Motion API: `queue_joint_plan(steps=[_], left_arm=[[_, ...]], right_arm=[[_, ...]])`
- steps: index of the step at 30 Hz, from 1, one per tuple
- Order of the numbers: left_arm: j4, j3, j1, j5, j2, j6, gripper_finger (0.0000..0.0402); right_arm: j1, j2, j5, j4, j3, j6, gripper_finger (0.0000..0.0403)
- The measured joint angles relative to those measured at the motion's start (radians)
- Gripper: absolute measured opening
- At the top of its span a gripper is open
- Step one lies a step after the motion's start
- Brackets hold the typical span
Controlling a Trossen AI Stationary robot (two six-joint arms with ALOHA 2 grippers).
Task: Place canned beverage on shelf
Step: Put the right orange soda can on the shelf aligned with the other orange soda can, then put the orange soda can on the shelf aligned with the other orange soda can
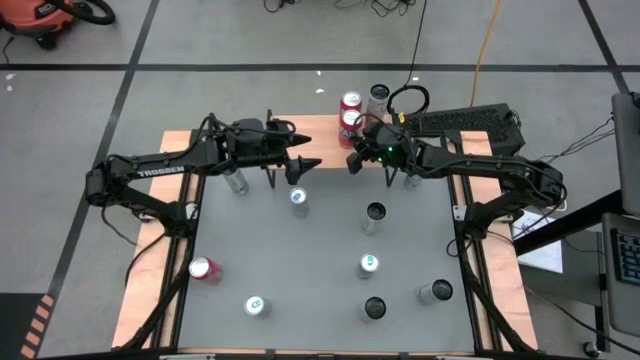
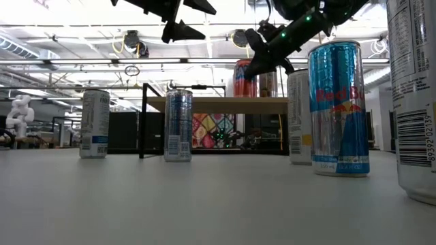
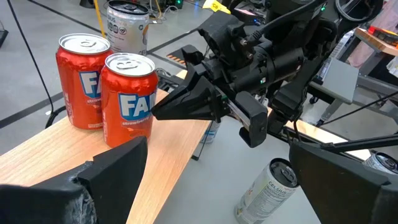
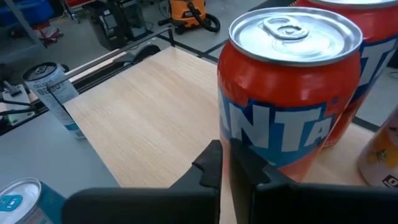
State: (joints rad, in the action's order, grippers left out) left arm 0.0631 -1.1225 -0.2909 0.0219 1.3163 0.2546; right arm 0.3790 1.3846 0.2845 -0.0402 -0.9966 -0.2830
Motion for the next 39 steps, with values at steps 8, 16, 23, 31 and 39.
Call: queue_joint_plan(steps=[8, 16, 23, 31, 39], left_arm=[[0.0, 0.0, 0.0, -0.001, 0.0, 0.0, 0.0393], [0.0, 0.0, 0.001, -0.001, 0.0, 0.003, 0.0393], [0.017, 0.0, 0.026, -0.001, 0.0, 0.017, 0.0393], [0.089, 0.0, 0.035, 0.114, 0.0, 0.238, 0.0392], [0.119, 0.0, 0.079, 0.136, -0.028, 0.238, 0.0392]], right_arm=[[0.006, 0.0, 0.0, 0.0, 0.0, 0.0, 0.0], [-0.001, 0.0, -0.005, -0.001, 0.0, -0.004, 0.0], [-0.035, -0.012, -0.167, 0.0, 0.0, -0.084, 0.0], [-0.094, -0.131, -0.448, 0.002, 0.0, -0.279, 0.0], [-0.191, -0.253, -0.462, 0.041, 0.0, -0.371, 0.0]])
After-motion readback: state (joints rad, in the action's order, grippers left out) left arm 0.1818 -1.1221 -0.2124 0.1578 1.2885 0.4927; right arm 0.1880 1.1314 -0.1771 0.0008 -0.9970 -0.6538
